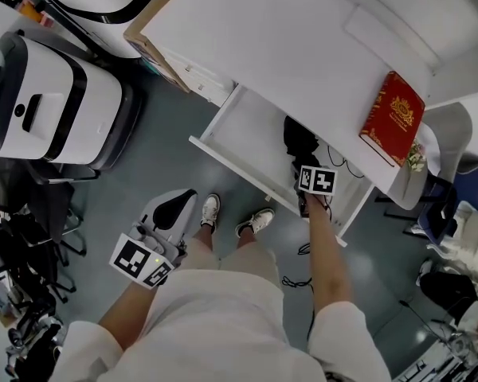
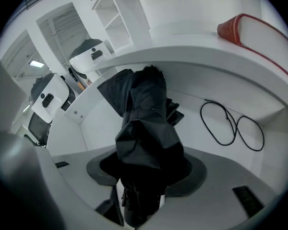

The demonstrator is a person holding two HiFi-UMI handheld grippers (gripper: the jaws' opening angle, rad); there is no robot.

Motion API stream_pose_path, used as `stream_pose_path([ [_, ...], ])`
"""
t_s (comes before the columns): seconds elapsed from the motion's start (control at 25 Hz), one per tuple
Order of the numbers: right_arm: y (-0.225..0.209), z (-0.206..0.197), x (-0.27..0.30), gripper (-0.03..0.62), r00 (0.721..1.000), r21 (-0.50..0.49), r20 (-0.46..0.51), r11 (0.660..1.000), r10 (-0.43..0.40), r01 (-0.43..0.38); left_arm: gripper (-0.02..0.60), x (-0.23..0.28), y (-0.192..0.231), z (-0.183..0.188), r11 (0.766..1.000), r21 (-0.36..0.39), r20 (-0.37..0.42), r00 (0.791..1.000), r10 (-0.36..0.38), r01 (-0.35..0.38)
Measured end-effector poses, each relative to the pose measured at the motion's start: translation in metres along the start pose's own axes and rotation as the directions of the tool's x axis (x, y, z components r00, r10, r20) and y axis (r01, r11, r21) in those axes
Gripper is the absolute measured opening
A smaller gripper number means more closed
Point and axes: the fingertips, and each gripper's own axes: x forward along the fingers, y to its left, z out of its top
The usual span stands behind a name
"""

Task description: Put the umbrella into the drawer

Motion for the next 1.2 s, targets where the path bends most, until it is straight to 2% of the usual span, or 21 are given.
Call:
stream_pose_path([
  [0.16,0.001,-0.004,0.007,0.233,0.999,0.026,-0.036,1.0,0.013,-0.012,0.015,-0.004,0.005,-0.007,1.0,-0.013,-0.013,1.0,-0.003,0.003],
  [0.32,0.012,-0.004,0.014,0.236,0.997,0.096,-0.05,0.994,0.064,-0.059,0.015,-0.009,0.013,-0.013,1.0,-0.026,-0.026,1.0,-0.007,0.006],
  [0.56,0.013,-0.007,0.02,0.259,0.993,0.052,-0.107,0.998,0.042,-0.036,0.015,-0.01,0.013,-0.016,0.999,-0.035,-0.02,0.999,-0.035,0.034],
  [0.64,0.017,-0.012,0.019,0.267,0.987,0.046,-0.152,0.998,0.058,-0.052,0.015,-0.013,0.013,-0.015,0.998,-0.039,-0.013,0.999,-0.049,0.049],
  [0.68,0.021,-0.015,0.017,0.278,0.981,0.052,-0.177,0.996,0.077,-0.069,0.015,-0.014,0.013,-0.015,0.998,-0.04,-0.01,0.998,-0.056,0.056],
  [0.72,0.025,-0.018,0.015,0.317,0.977,0.059,-0.193,0.995,0.092,-0.082,0.015,-0.015,0.014,-0.014,0.997,-0.041,-0.006,0.998,-0.063,0.063],
  [0.76,0.027,-0.02,0.011,0.364,0.977,0.061,-0.192,0.995,0.092,-0.082,0.015,-0.015,0.015,-0.014,0.997,-0.043,-0.002,0.998,-0.069,0.069],
  [0.84,0.024,-0.021,0.0,0.404,0.985,0.047,-0.165,0.998,0.057,-0.05,0.015,-0.014,0.016,-0.011,0.995,-0.046,0.008,0.996,-0.084,0.084],
  [1.04,0.017,-0.021,-0.03,0.407,0.995,0.075,-0.101,0.997,0.008,0.0,0.015,-0.008,0.014,0.007,0.99,-0.03,0.049,0.989,-0.138,0.14],
  [1.2,0.029,-0.016,-0.05,0.392,0.999,0.122,-0.036,0.993,0.011,-0.007,0.015,-0.003,0.01,0.015,0.981,-0.014,0.062,0.98,-0.191,0.192],
])
